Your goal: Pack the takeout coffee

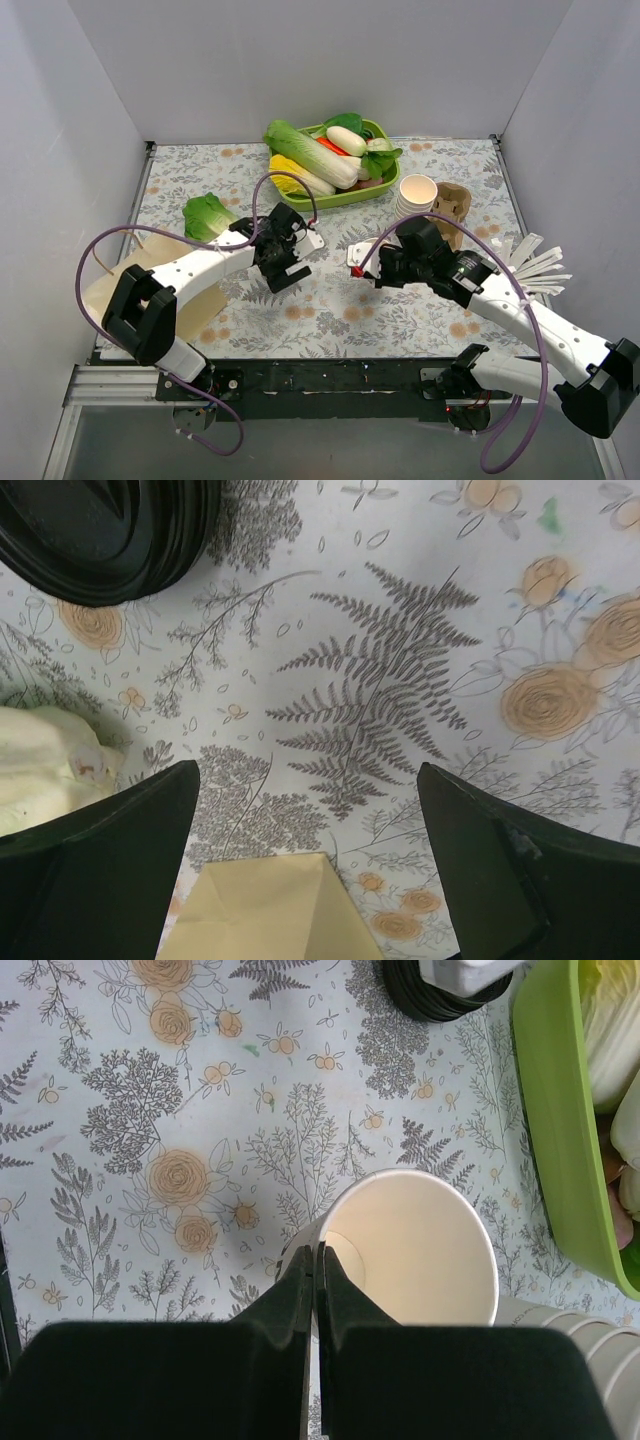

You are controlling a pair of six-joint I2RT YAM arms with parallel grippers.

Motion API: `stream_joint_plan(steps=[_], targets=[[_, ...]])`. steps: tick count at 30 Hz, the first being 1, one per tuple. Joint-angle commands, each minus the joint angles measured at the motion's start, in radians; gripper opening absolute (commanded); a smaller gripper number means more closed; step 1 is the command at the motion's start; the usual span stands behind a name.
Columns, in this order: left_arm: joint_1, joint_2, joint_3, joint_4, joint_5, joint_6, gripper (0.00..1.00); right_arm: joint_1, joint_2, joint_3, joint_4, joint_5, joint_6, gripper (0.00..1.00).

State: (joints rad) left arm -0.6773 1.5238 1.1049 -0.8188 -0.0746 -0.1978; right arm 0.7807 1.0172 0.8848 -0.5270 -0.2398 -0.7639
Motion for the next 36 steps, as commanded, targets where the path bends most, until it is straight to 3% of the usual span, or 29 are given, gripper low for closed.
stream_joint_plan(steps=[1,8,14,19,25,36], targets=[[0.041,-0.073,-0.062,0.081,-0.088,0.121,0.93,0.011,0.004,-0.01,0.082,-0.015,-0.008,0.01],[0.157,-0.102,-0.103,0.145,-0.145,0.219,0.93,0.011,0.007,-0.03,0.12,-0.006,0.034,0.01],[0.239,-0.048,0.009,0.17,-0.018,0.115,0.92,0.011,0.049,-0.034,0.145,-0.059,0.037,0.01],[0.223,-0.048,0.061,0.21,0.05,0.032,0.91,0.014,0.126,0.02,0.131,-0.142,0.031,0.01],[0.151,-0.065,0.041,0.248,0.004,-0.009,0.92,0.022,0.184,0.017,0.234,-0.187,0.057,0.01],[0.134,-0.013,0.084,0.231,0.021,-0.068,0.93,0.022,0.193,-0.075,0.352,-0.204,0.089,0.01]])
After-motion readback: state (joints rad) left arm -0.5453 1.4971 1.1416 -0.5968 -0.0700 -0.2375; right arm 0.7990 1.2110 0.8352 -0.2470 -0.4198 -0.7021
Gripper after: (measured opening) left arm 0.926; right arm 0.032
